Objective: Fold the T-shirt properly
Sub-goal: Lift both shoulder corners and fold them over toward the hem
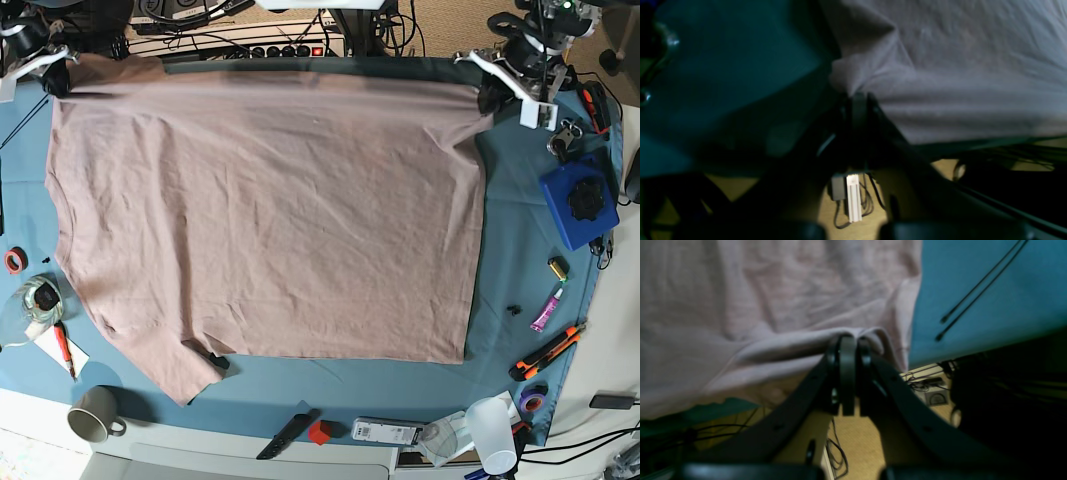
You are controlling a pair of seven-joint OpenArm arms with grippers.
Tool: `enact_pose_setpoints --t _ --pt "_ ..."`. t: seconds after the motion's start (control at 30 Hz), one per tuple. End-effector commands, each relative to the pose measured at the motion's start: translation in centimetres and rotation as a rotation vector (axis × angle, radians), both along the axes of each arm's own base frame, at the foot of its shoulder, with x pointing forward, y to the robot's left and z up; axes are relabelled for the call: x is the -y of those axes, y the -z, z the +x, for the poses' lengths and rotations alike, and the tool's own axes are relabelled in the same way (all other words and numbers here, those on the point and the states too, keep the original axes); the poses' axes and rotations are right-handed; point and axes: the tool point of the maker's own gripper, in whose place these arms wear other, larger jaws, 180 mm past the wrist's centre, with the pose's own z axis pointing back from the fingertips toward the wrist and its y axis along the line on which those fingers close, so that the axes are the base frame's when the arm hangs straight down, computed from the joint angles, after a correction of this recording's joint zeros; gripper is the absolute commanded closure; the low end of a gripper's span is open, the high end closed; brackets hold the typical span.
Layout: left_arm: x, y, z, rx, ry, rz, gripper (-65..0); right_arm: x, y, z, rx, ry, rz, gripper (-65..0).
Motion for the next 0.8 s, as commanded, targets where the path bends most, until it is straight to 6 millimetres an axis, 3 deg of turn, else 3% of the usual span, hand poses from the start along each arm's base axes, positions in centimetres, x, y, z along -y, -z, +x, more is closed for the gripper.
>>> enact_pose_setpoints --t 0.0,0.2,0.53,0.77 --pt "-0.1 -0.7 0.6 0.036 -0.003 0.010 0.0 0.7 -1.1 0.9 0.030 -0.005 -0.035 0.0" --pt "0.6 -1.2 2.2 0.081 0.024 0.028 0.0 -0.1 -0.4 2.8 0.024 -0.036 -0.046 0.0" --pt "-1.8 -1.3 3.2 0.099 0.000 0.163 0.0 -0.6 0.2 6.0 0.041 -0.039 -0.079 0.0" --pt "-0.2 -2.1 4.5 0.155 0.033 0.133 0.0 -0.1 -0.7 7.8 0.085 -0.028 -0.111 0.0"
